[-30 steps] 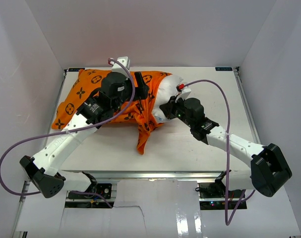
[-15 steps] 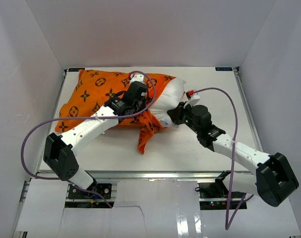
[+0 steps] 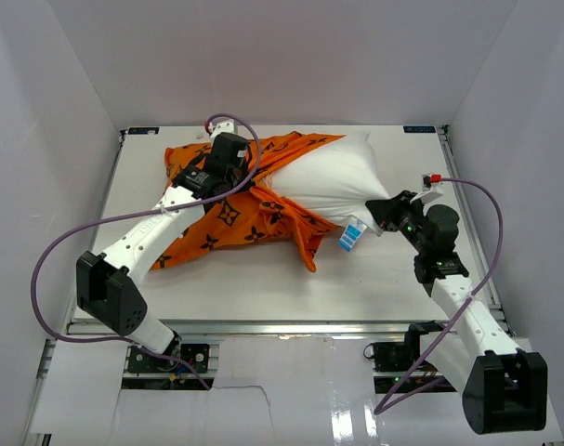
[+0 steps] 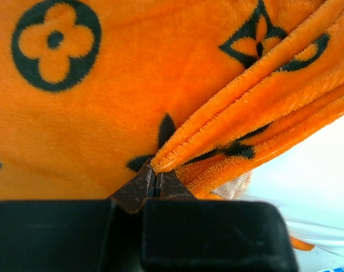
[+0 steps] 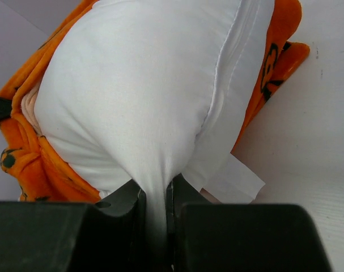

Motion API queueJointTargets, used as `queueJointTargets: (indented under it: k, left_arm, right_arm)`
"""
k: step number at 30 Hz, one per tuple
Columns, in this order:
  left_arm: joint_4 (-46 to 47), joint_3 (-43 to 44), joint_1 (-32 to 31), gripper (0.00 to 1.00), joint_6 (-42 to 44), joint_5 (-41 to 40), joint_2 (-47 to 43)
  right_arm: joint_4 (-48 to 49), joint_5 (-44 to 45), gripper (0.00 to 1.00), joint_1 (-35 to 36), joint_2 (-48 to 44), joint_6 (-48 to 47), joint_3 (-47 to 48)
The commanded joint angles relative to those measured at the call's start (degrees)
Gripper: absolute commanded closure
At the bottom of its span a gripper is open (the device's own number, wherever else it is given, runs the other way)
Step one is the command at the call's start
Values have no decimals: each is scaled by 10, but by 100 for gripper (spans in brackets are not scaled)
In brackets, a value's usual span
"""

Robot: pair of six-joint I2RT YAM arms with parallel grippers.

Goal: Remove the pillowcase from the pillow

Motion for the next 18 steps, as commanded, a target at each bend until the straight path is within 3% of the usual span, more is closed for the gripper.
queueJointTargets:
  k: [1, 3, 4, 5, 6, 7, 8, 10, 14, 18]
  left_arm:
    - [-41, -7, 68, 100, 18, -164, -57]
    - [-9, -12, 69, 100, 42, -104, -70]
    - [10, -12, 68, 98, 58, -56, -78]
    - [32, -25, 69, 85, 73, 54, -88]
    - [53, -33, 68, 65, 90, 101, -99]
    - [84, -38, 69, 36, 94, 133, -117]
    - [89, -25, 68, 30, 96, 179, -119]
    - [75, 18, 68, 21, 112, 197, -95]
    - [32, 152, 69, 18, 124, 197, -2]
    - [8, 253, 65, 16, 138, 353, 103]
  right_arm:
    - [6, 27, 92, -92, -35, -10, 0]
    - [22, -63, 92, -92, -30, -30, 10]
    - [31, -63, 92, -92, -24, -37, 15]
    - [40, -143, 92, -92, -10, -42, 20]
    - [44, -173, 92, -91, -5, -46, 24]
    - [56, -199, 92, -91, -3, -47, 24]
    - [61, -234, 92, -92, -4, -50, 22]
    - [56, -263, 92, -91, -5, -81, 19]
    - [79, -400, 92, -91, 9, -133, 12]
    - [126, -444, 92, -88, 15, -113, 1]
